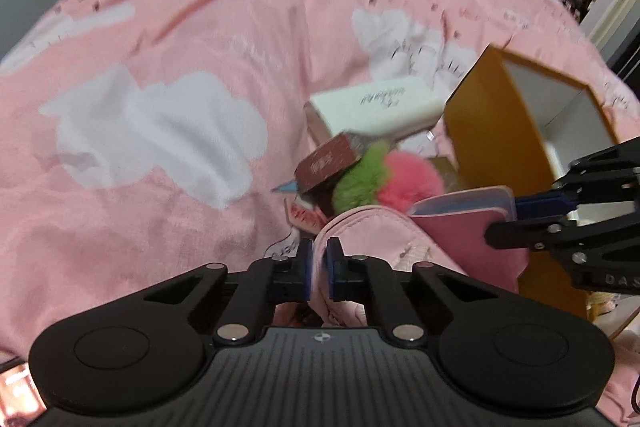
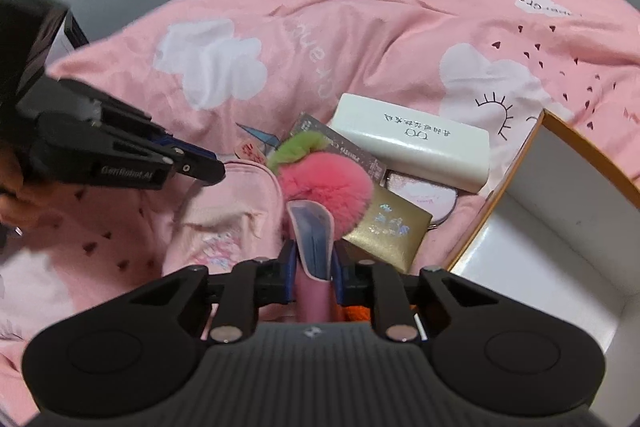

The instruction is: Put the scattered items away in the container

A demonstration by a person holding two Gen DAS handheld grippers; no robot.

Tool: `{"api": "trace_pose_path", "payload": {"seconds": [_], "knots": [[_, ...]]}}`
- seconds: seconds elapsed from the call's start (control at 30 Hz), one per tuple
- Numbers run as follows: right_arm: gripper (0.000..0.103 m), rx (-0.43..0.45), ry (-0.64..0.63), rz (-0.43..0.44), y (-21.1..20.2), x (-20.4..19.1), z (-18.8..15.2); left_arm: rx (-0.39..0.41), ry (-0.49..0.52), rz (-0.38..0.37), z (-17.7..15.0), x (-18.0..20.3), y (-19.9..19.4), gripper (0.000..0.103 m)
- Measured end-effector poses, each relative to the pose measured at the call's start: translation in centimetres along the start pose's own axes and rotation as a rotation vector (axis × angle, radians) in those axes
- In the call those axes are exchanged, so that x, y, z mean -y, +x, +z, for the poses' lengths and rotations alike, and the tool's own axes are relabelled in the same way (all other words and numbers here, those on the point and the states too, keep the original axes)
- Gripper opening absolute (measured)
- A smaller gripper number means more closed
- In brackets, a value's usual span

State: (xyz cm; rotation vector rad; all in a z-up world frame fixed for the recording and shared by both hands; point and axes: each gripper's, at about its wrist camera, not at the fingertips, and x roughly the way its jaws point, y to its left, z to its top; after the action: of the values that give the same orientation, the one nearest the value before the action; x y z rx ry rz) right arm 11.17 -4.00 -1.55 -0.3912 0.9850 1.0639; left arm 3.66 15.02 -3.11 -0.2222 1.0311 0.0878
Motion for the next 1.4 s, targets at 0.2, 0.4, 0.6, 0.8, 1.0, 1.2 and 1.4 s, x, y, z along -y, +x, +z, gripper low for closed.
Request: {"api": "trace_pose_path", "payload": {"seconds": [0.2, 0.4, 0.6, 0.8, 1.0, 1.2, 1.4], "knots": [[0.018, 0.088, 0.082, -0.005, -2.3, 0.3, -0.3, 0.215, 0.083, 0.171, -1.3, 3.5, -4.8, 0.006], [0.018, 0.109, 0.176, 0.015, -2.3, 0.0, -1.8, 0.271, 0.204, 0.283, -4.2, 7.7, -6.2, 0.005], [0.019, 0.107, 0.237, -0.003, -2.1, -0.3, -4.2, 0.142, 0.103, 0.091, -5.1, 7.5, -6.5, 0.005], [0.018, 0.125, 0.247, -0.023, -2.6, -0.7, -5.6, 0.066, 0.155, 0.002, -5.3, 8.0, -5.3, 0.008], [0.018, 0.143, 0.236, -0.034, -3.0, -1.0, -6.1, 0.061, 0.177, 0.019, -5.3, 7.6, -5.0, 0.026], [0.018, 0.143, 0.230, -0.023, -3.0, -1.1, -6.4, -0.012, 0.327, 0.001, -3.3, 7.4, -4.0, 0.055], [0.018, 0.140, 0.218, -0.019, -3.0, -1.1, -6.5, -0.174, 0.356, -0.065, -1.2, 6.3, -0.9, 0.056]]}}
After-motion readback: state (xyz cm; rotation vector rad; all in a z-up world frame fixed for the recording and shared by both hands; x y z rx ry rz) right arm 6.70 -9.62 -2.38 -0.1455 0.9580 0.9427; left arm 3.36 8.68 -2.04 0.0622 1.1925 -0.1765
